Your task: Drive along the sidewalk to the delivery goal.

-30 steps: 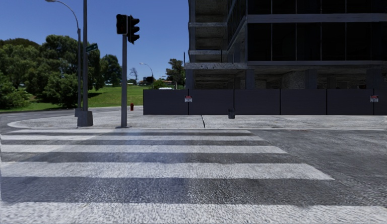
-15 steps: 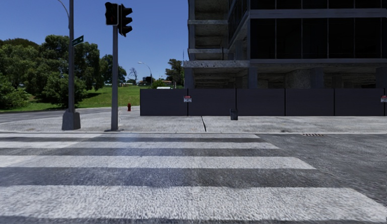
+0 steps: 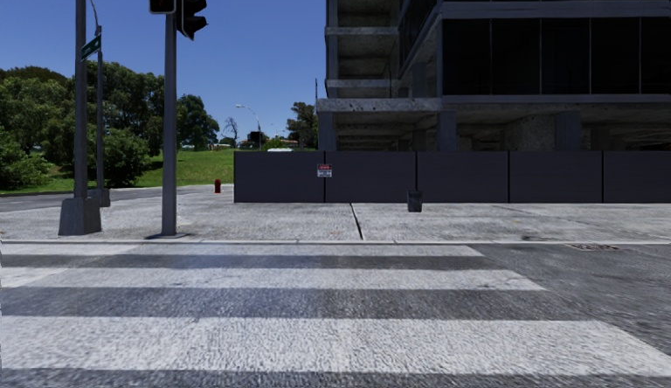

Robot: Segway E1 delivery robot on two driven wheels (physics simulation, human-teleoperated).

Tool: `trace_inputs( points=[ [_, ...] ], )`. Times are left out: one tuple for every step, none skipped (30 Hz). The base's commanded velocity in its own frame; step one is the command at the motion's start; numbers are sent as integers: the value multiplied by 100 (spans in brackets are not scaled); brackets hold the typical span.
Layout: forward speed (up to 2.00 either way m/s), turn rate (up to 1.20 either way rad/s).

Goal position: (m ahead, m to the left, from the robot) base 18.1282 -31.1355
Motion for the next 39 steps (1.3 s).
trace_inputs(
  points=[
    [200,-7],
    [200,-16],
    [200,-16],
    [200,-20],
    [200,-21],
    [200,-21],
    [200,-21],
    [200,-21],
    [200,-21],
    [200,-21],
    [200,-21],
    [200,-22],
    [200,-22],
    [200,-22],
    [200,-22],
    [200,-23],
    [200,-23],
    [200,-23],
    [200,-23],
    [200,-23],
    [200,-24],
    [200,-24],
    [200,-24],
    [200,-24],
    [200,-25],
    [200,-25],
    [200,-25],
    [200,-25],
    [200,-25],
    [200,-25],
    [200,-25],
    [200,-25],
    [200,-25],
    [200,-25],
    [200,-25],
    [200,-25],
    [200,-25],
    [200,-15],
    [200,0]
  ],
)
